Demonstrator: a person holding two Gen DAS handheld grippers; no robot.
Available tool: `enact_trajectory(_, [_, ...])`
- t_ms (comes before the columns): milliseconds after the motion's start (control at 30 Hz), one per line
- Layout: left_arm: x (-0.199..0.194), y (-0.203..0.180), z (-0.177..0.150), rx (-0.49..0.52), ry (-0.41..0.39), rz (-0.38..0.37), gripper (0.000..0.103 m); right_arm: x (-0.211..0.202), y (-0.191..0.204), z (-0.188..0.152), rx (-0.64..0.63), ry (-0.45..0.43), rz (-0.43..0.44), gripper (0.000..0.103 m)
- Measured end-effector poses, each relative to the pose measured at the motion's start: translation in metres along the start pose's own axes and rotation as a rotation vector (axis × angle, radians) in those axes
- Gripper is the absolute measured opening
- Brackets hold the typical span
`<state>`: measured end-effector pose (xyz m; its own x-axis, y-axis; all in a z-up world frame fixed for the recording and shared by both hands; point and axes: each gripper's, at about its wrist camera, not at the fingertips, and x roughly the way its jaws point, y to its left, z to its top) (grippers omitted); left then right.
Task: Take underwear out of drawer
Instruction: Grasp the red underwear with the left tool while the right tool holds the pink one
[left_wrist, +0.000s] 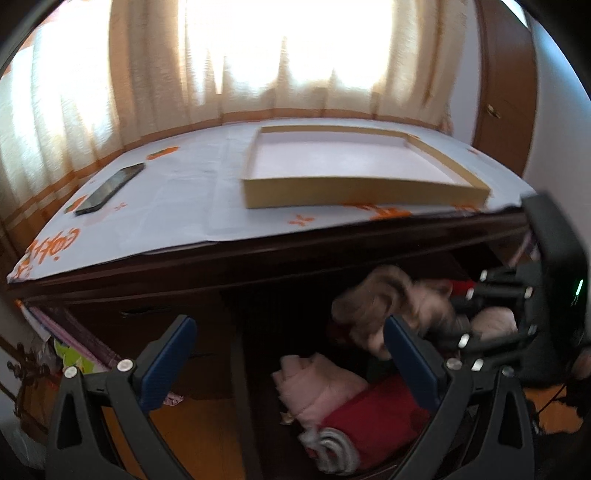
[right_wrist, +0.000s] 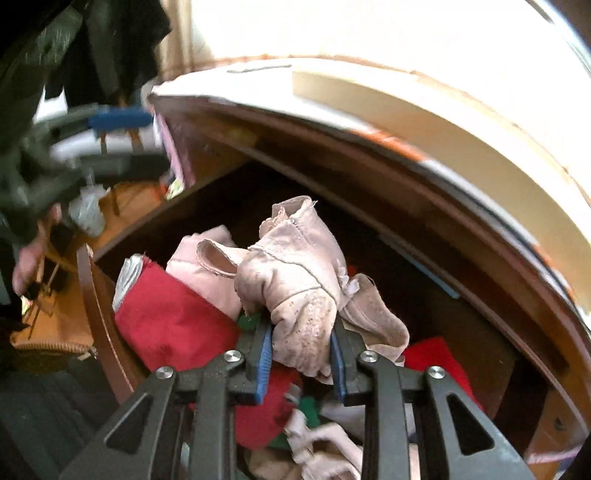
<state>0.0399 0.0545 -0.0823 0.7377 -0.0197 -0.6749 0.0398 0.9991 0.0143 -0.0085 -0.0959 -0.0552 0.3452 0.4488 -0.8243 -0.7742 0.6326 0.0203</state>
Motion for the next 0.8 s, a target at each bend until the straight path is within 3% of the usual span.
enact_trajectory(200, [0.007, -0.035, -0.008, 0.121, 0.043, -0.092, 0.102, -0.021, -0.016, -0.017, 0.055, -0.032, -0.067, 0.029])
enact_trajectory(333, [0.016, -0.050, -0.013, 0.168, 0.110, -0.179, 0.101, -0.025, -0.018, -0.026, 0.079, -0.037, -0.062, 0.029])
enact_trajectory(400, [0.021, -0.055, -0.017, 0.192, 0.148, -0.194, 0.100, -0.029, -0.027, -0.030, 0.085, -0.043, -0.060, 0.029])
enact_trajectory(567, [0.030, -0.062, -0.026, 0.236, 0.228, -0.187, 0.085, -0.021, -0.028, -0.031, 0.083, -0.056, -0.058, 0.029])
enact_trajectory(800, [0.032, -0.080, -0.035, 0.294, 0.277, -0.235, 0.082, -0.021, -0.025, -0.035, 0.086, -0.069, -0.051, 0.029])
